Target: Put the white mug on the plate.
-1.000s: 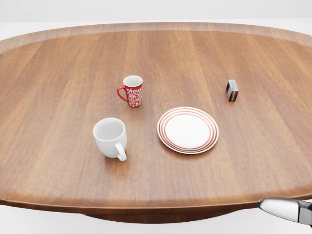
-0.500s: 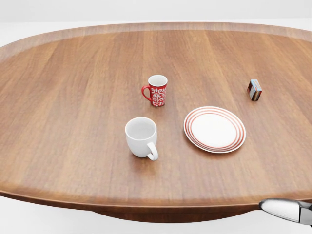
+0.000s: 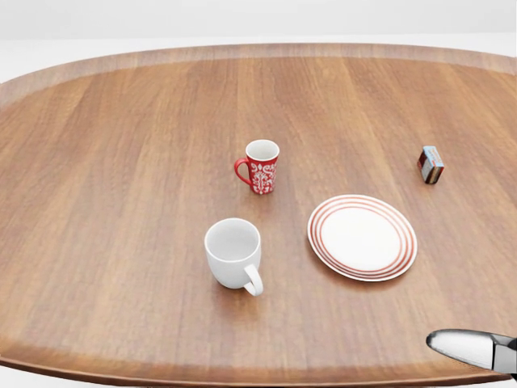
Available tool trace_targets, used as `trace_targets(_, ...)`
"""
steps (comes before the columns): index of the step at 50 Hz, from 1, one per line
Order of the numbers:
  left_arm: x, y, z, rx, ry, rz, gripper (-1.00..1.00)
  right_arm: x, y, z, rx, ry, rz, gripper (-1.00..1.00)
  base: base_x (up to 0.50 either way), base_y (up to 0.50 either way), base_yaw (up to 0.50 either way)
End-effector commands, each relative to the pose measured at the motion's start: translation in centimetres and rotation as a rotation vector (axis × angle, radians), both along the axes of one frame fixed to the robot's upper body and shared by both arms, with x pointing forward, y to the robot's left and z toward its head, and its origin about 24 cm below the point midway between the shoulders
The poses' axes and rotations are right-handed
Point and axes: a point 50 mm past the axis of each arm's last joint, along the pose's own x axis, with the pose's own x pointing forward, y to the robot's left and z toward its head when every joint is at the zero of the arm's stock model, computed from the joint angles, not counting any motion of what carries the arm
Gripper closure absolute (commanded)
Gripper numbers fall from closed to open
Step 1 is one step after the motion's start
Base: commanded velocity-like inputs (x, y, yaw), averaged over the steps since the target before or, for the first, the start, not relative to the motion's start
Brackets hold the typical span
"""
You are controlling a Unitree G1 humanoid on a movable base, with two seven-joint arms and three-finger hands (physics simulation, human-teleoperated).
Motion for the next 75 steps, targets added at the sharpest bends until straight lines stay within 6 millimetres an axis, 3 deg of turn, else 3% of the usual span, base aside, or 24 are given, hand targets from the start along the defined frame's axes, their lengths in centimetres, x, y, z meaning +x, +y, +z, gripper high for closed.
trace_targets(1, -0.02, 0.01, 0.01, -0.001, -0.001, 0.001, -1.0, 0.02, 0.04, 0.03, -0.001, -0.001, 0.002, -1.0, 0.23, 0.0, 0.0)
trace_targets(75, 0.07, -0.09, -0.08, 0.002, 0.004, -0.002, -1.0, 0.22, 0.17, 0.11, 0.019, -0.016, 0.029, -1.0, 0.2, 0.0, 0.0)
